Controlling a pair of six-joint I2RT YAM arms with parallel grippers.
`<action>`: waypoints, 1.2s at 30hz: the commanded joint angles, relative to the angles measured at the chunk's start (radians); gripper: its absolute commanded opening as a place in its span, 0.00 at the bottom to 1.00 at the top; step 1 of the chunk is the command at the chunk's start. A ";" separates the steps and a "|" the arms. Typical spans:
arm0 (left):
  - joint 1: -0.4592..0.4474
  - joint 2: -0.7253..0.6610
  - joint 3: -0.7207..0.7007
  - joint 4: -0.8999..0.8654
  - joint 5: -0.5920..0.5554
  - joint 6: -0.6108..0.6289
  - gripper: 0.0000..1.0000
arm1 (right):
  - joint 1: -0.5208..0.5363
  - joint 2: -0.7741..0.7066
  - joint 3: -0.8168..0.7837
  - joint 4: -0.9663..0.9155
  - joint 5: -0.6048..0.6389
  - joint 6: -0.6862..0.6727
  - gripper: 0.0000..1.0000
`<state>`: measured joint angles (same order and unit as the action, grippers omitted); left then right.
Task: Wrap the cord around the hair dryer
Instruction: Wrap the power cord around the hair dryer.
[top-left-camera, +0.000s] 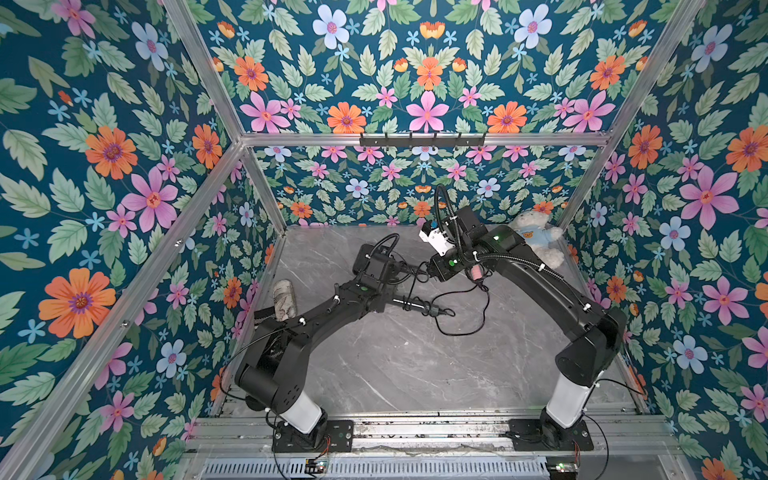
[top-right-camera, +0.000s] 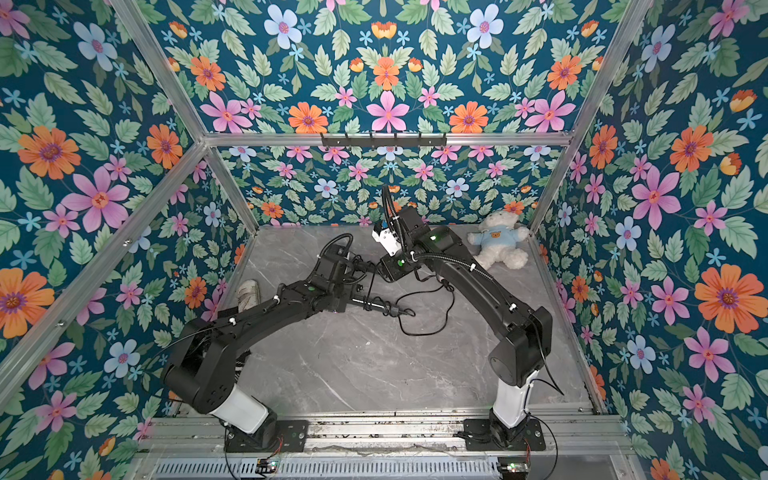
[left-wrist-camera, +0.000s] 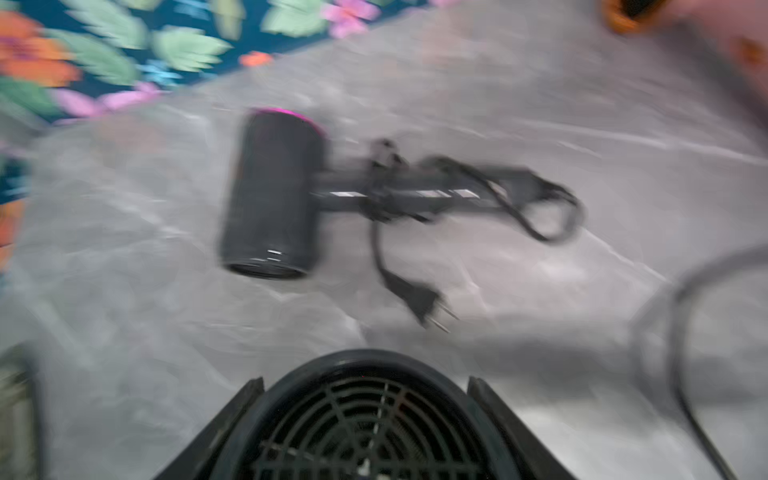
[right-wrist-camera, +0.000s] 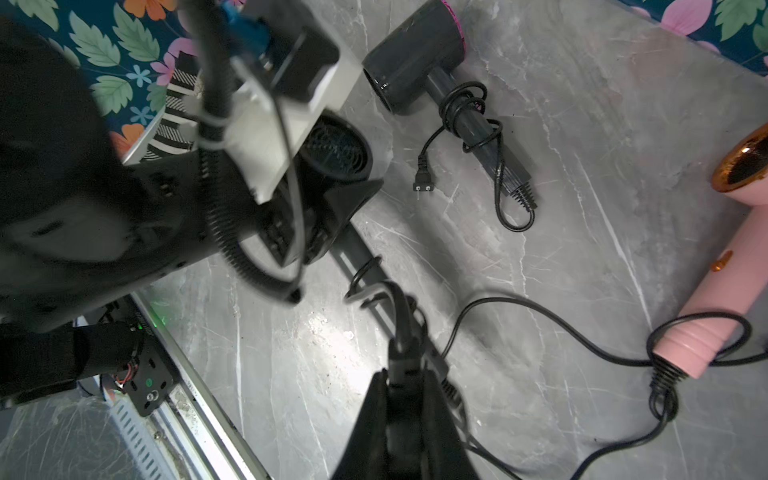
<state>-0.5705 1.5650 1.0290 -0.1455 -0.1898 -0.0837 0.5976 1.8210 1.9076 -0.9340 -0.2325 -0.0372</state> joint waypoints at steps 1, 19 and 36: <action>0.000 -0.065 -0.039 -0.017 0.354 0.137 0.00 | -0.032 0.022 0.006 0.029 -0.023 -0.070 0.00; 0.104 -0.283 -0.284 0.687 0.696 -0.406 0.00 | -0.163 -0.012 -0.377 0.400 -0.197 0.019 0.00; 0.091 -0.158 -0.358 0.839 0.172 -0.925 0.00 | -0.195 -0.067 -0.778 1.012 -0.419 0.425 0.00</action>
<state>-0.4679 1.4231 0.6704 0.6125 0.1181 -0.8951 0.4038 1.7569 1.1564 -0.0731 -0.6304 0.2871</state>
